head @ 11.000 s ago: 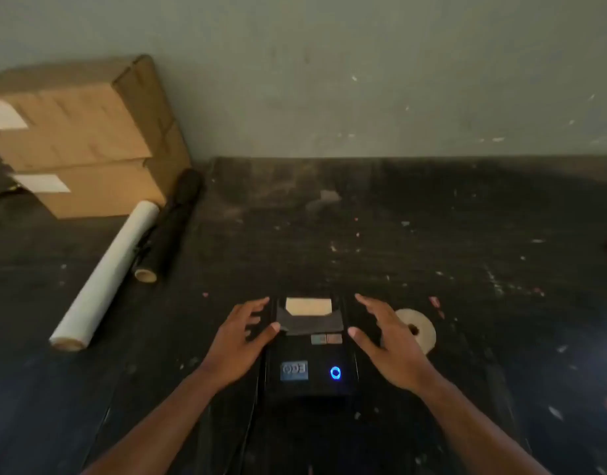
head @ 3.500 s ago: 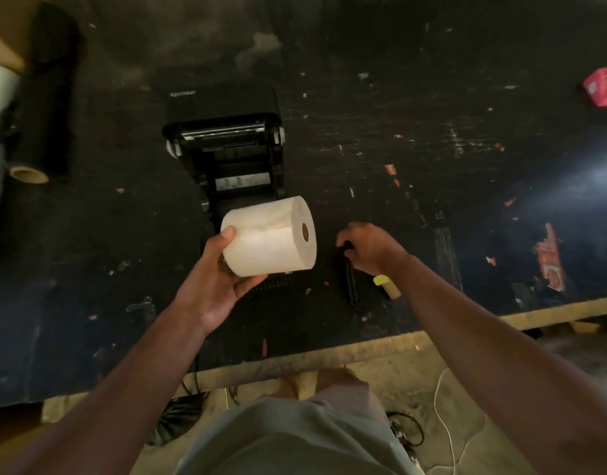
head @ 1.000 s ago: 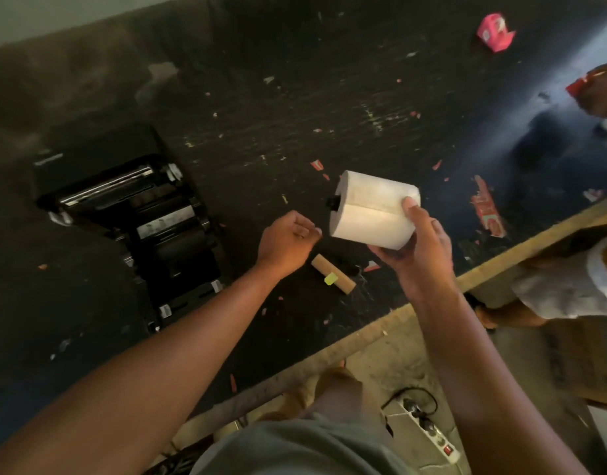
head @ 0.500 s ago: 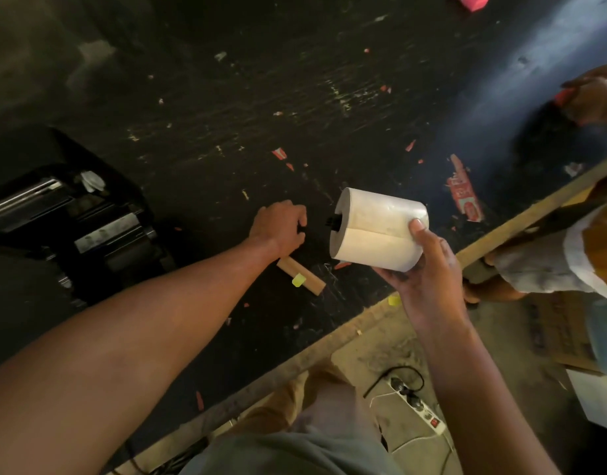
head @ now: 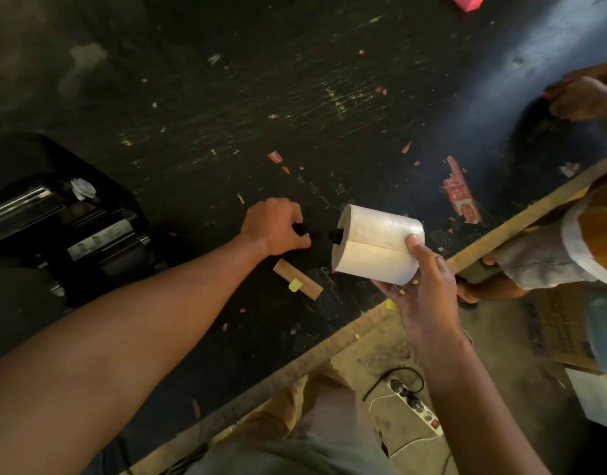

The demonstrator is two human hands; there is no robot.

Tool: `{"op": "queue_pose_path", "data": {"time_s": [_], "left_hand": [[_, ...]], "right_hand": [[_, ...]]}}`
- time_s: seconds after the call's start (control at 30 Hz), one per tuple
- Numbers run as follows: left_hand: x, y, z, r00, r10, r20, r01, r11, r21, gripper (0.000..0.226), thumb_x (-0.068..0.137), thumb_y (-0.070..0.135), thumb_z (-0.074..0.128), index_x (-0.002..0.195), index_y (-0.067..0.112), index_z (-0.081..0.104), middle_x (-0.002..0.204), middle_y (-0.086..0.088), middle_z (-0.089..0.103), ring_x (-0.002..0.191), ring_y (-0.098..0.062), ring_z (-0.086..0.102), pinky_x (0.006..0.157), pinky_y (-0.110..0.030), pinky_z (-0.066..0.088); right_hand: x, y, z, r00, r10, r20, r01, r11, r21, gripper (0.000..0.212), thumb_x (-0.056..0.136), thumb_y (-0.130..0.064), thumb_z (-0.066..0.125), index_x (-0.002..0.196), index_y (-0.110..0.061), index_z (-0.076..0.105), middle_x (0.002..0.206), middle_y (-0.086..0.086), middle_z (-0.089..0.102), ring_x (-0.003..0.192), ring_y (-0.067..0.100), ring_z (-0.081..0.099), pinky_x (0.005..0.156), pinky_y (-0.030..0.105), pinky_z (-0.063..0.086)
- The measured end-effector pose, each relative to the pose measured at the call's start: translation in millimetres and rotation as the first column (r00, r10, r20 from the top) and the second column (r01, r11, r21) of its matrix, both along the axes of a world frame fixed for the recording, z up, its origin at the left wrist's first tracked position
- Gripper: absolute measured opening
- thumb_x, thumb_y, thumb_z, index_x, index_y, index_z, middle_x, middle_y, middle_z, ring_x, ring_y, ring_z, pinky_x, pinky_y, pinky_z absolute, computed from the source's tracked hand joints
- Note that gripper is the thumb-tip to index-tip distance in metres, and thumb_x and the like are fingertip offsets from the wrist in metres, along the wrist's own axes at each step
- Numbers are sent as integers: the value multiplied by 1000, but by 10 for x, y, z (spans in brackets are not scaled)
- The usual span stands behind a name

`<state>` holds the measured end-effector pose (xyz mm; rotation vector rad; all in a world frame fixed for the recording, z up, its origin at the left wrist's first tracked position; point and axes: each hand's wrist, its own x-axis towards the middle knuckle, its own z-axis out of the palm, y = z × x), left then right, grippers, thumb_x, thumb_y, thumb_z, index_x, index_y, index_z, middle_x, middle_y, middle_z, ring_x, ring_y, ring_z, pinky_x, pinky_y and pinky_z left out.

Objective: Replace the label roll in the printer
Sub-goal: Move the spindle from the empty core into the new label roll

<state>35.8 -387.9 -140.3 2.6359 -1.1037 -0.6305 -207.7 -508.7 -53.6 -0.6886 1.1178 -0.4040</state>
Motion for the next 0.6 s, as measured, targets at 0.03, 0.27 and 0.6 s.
{"op": "queue_pose_path", "data": {"time_s": [0.03,0.27,0.6], "left_hand": [[62,-19,74,985,128,-116,-137,987,-80,26,83,45,86,102,33,72,95,14,72,86,-4,69,75,-28,56],[195,375,681,287,81,-955,-703,695,-152,27,87,32,77,113,23,79,104,1,85,103,-17,80,106,-42,53],[-296,1248,927,360,42,-932,-748,610,-261,29,84,33,78,113,33,84,123,0,81,116,-17,76,101,-37,57]], "right_hand": [[8,13,3,1000,3,3,-3,1000,2,33,87,-35,81,110,-23,61,128,4,66,115,26,71,78,43,66],[159,169,160,999,12,41,-14,998,59,38,82,-35,81,111,-22,61,133,8,65,120,32,67,74,45,66],[490,658,310,982,177,64,-182,978,97,39,84,-38,82,112,-22,60,134,8,59,122,33,63,75,45,66]]}}
